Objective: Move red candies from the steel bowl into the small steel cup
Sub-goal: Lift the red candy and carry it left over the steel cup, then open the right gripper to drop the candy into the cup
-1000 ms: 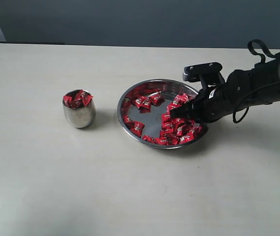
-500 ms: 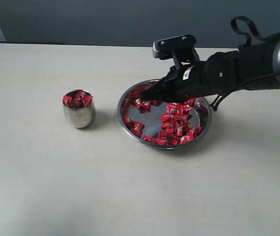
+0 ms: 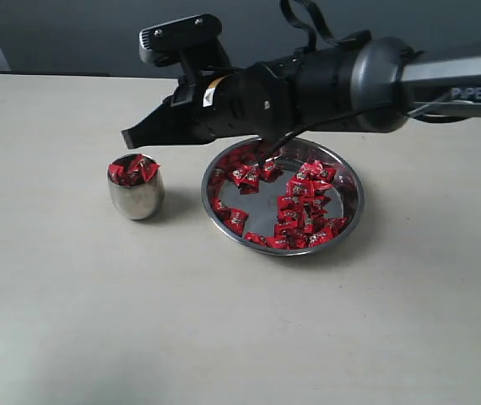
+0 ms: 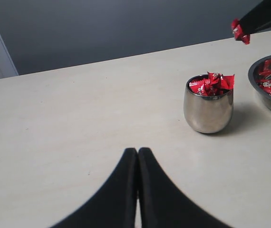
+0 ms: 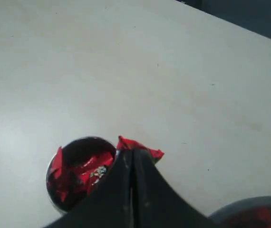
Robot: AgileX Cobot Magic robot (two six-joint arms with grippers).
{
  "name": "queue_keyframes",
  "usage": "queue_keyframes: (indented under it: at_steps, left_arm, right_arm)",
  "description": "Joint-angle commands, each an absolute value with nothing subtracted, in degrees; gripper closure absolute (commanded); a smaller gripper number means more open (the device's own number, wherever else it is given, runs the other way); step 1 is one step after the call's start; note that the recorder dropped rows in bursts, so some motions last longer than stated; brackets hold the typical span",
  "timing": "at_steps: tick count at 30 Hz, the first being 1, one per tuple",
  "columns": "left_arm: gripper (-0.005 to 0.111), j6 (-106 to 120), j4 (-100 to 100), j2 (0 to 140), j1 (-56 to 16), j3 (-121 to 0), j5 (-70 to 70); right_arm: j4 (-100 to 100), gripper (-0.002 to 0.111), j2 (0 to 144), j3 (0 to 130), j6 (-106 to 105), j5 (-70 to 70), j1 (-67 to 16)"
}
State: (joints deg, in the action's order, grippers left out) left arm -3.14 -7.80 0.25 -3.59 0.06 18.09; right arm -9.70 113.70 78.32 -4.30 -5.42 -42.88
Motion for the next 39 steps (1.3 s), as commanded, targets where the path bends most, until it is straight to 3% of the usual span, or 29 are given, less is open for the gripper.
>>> queue_keyframes:
  at_steps: [1, 29, 35, 39]
  left_arm:
    - [0.106, -3.5, -7.8, 0.0, -4.2, 0.0, 17.7]
    - [0.106, -3.5, -7.8, 0.0, -4.2, 0.0, 17.7]
    - [0.106, -3.5, -7.8, 0.0, -4.2, 0.0, 17.7]
    - [0.106, -3.5, -7.8, 0.0, -4.2, 0.0, 17.7]
  right_arm:
    - [-9.4, 0.109, 118.4, 83.8, -4.4, -7.6, -44.7]
    - [-10.6, 0.109, 123.8, 89.2, -4.4, -10.9, -47.1]
    - [-10.6, 0.093, 123.8, 89.2, -4.4, -11.1, -47.1]
    - [-10.6, 0.093, 123.8, 89.2, -4.4, -11.1, -47.1]
